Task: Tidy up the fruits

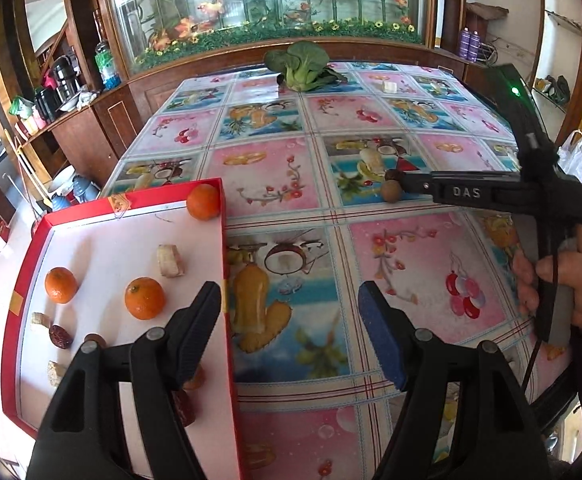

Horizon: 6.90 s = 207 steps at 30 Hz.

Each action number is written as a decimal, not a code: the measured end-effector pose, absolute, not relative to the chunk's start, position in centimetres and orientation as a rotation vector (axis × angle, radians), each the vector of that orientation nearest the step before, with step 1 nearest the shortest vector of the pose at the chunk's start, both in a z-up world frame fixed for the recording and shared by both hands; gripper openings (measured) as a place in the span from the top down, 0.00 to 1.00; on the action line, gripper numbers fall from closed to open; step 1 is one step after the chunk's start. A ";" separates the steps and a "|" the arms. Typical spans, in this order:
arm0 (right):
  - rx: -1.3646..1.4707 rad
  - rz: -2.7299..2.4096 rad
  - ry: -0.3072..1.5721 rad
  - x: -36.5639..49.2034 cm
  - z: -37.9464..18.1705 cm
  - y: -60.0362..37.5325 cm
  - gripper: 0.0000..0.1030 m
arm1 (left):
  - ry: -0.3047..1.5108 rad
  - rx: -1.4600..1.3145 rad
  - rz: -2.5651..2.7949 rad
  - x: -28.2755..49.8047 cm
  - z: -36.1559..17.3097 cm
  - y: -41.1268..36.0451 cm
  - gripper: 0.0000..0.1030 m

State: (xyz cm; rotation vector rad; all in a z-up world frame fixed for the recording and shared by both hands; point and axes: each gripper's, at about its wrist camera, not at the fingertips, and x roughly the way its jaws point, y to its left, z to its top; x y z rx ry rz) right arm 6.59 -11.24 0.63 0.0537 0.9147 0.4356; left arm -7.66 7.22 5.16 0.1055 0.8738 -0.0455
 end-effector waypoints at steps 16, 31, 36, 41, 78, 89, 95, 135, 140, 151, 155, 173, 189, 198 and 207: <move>0.056 0.407 0.913 6.4 0.9 -12.6 0.78 | 0.888 0.085 -0.065 -4.9 5.5 6.0 0.30; 0.313 0.466 0.888 3.7 1.6 -18.5 0.78 | 0.972 0.052 -0.151 4.5 2.2 -1.2 0.43; 0.321 0.475 0.880 3.7 1.8 -18.8 0.78 | 0.984 0.053 -0.150 5.4 1.5 -1.6 0.58; 0.323 0.483 0.881 3.7 1.8 -18.7 0.78 | 1.000 0.055 -0.150 6.0 0.7 -1.7 0.65; 0.143 0.613 0.650 -4.8 8.5 -7.0 0.78 | 0.650 0.083 0.058 -11.0 9.7 10.2 0.76; 0.041 0.761 0.686 -6.9 8.7 2.2 0.78 | 0.631 0.007 0.183 -13.9 9.0 18.0 0.76; 0.002 0.806 0.694 -7.7 8.4 5.2 0.78 | 0.643 -0.041 0.242 -14.7 8.0 21.9 0.76; -0.027 0.853 0.862 -8.4 3.0 12.1 0.78 | 0.744 -0.077 0.307 -13.7 4.2 26.7 0.76; -0.019 0.827 0.890 -7.9 1.9 12.2 0.78 | 0.769 -0.071 0.300 -13.3 3.4 26.7 0.76; -0.025 0.806 0.878 -7.3 1.5 12.3 0.78 | 0.793 -0.039 0.302 -12.4 2.6 26.5 0.76; -0.031 0.806 0.874 -7.3 1.4 12.2 0.78 | 0.796 -0.037 0.303 -12.2 2.7 26.5 0.76; 0.039 0.734 0.692 -9.4 7.4 4.0 0.54 | 0.624 -0.006 0.382 -16.5 11.0 22.7 0.03; 0.101 0.616 0.457 -14.5 13.8 -5.9 0.27 | 0.452 0.037 0.354 -23.8 18.5 13.7 0.00; 0.128 0.631 0.405 -16.6 15.5 -6.7 0.06 | 0.396 0.060 0.411 -25.8 19.8 13.4 0.00; 0.092 0.585 0.185 -19.2 16.1 -7.1 0.00 | 0.399 0.045 0.440 -26.1 19.7 14.0 0.00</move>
